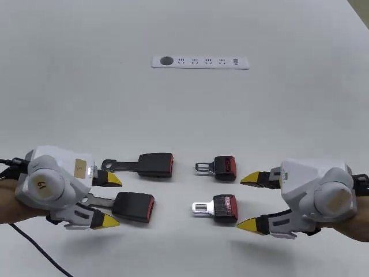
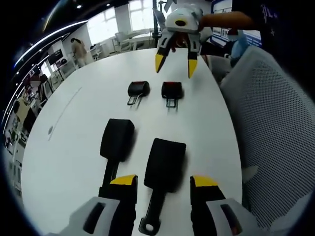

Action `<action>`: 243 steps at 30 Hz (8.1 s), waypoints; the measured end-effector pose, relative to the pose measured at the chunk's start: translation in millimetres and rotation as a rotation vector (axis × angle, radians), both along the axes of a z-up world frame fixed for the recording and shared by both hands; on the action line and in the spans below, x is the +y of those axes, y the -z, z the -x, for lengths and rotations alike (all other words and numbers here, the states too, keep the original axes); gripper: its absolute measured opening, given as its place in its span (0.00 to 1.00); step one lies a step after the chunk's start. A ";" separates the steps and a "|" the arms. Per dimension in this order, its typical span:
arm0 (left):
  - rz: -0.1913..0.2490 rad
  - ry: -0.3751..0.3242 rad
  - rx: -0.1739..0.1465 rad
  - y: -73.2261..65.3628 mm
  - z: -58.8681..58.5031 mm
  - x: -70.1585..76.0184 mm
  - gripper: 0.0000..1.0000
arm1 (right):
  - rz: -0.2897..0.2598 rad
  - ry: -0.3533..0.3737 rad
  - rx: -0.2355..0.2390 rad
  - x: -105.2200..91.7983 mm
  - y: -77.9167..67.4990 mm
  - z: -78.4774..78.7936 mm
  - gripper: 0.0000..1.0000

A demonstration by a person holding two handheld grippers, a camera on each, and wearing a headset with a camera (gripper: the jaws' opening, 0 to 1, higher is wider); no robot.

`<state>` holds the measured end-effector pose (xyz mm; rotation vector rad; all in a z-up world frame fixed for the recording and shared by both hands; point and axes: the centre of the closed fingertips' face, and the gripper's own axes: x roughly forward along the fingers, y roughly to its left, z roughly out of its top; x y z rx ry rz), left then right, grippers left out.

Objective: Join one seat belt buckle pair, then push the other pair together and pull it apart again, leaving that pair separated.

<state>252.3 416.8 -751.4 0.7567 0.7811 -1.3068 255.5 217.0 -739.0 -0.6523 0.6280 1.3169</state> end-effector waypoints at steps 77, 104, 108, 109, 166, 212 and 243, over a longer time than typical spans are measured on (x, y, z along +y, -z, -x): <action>-0.129 0.042 0.112 28.9 -4.1 4.3 0.32 | 0.020 -0.055 0.066 29.9 36.0 -4.8 0.31; -0.151 0.030 0.105 30.5 -3.2 5.6 0.32 | -0.011 -0.060 0.071 66.9 34.5 -2.5 0.31; -0.153 0.030 0.105 30.1 -2.9 5.2 0.32 | -0.016 -0.061 0.072 71.9 34.5 -3.2 0.31; -0.153 0.030 0.106 29.8 -2.7 4.8 0.32 | -0.017 -0.060 0.072 73.0 34.2 -3.3 0.31; -0.140 0.012 0.085 28.5 -3.7 2.9 0.31 | -0.043 -0.056 0.054 107.6 34.8 -2.2 0.28; -0.134 0.032 0.079 29.2 -3.2 3.3 0.31 | -0.062 -0.050 0.057 119.5 32.3 -0.4 0.28; -0.136 0.053 0.069 28.4 -4.8 1.5 0.34 | -0.076 -0.027 0.088 117.1 32.9 -0.2 0.31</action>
